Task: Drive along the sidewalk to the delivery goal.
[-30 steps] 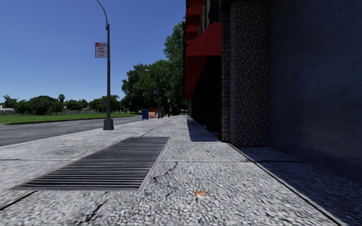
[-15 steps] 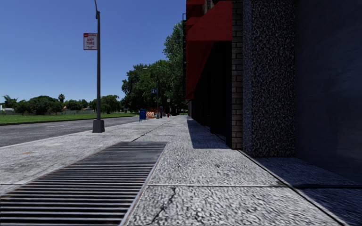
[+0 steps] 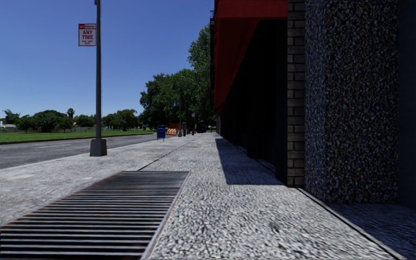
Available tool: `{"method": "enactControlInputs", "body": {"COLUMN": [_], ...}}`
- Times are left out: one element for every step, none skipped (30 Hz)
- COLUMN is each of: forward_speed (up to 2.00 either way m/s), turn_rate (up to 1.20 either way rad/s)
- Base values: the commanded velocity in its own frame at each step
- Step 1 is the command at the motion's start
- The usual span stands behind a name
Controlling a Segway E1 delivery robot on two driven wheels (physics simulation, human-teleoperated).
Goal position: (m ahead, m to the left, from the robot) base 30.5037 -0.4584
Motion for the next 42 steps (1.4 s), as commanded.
{"method": "enactControlInputs", "body": {"forward_speed": [2.00, 2.00, 2.00, 2.00, 2.00, 2.00, 2.00, 2.00, 2.00, 2.00, 2.00, 2.00, 2.00, 2.00, 2.00, 2.00, 2.00, 2.00, 2.00, 2.00, 2.00, 2.00, 2.00, 2.00, 2.00, 2.00, 2.00, 2.00, 2.00, 2.00, 2.00, 2.00, 2.00, 2.00, 2.00, 2.00, 2.00, 2.00, 2.00, 2.00, 2.00, 2.00], "turn_rate": [0.00, 0.00, 0.00, 0.00, 0.00, 0.00, 0.00, 0.00, 0.00, 0.00, 0.00, 0.00, 0.00, 0.00, 0.00, 0.00, 0.00, 0.00, 0.00, 0.00, 0.00, 0.00, 0.00, 0.00, 0.00, 0.00, 0.00, 0.00, 0.00, 0.00, 0.00, 0.00, 0.00, 0.00, 0.00, 0.00, 0.00, 0.00, 0.00, 0.00, 0.00, 0.00]}}
